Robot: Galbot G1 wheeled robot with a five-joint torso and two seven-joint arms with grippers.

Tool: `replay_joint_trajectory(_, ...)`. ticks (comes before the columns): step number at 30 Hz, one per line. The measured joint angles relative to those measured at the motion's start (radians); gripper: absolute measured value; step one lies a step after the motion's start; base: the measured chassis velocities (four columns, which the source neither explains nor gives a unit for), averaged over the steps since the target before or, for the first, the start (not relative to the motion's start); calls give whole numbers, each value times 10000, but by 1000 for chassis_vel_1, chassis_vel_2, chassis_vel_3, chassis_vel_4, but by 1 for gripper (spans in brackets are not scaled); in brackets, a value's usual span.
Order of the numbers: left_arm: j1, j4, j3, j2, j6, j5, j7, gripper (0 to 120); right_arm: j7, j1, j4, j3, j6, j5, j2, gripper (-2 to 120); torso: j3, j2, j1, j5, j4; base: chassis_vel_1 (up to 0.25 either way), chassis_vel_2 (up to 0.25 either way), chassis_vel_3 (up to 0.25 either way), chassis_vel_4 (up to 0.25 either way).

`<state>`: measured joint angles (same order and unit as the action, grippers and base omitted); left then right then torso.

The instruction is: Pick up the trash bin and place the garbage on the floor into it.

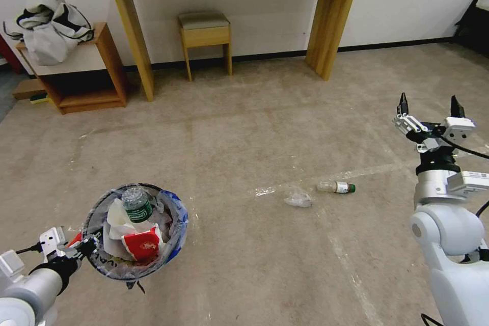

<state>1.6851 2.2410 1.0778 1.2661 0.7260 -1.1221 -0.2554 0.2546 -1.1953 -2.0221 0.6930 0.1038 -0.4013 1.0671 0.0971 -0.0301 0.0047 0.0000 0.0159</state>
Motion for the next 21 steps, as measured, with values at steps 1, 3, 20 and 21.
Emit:
replay_joint_trajectory(1,7,0,3,-3,1,-1,0,0,-2,-9,1,-14,34,-5,10,100,0,0,0,0,0,-51,-58,-49,-50)
replay_joint_trajectory(3,23,0,12,-9,2,-11,0,0,-15,-23,41,-39,108,-28,31,100,0,0,0,0,0,-64,-58,-67,-65)
replay_joint_trajectory(20,-2,46,50,7,29,-89,-45,0,-320,41,260,-253,556,-399,93,100,0,0,0,0,4,-100,-101,-102,-98)
replay_joint_trajectory(21,-5,40,54,24,30,-89,-45,0,-340,80,304,-325,597,-394,127,100,1,0,0,0,7,-120,-89,-93,-96)
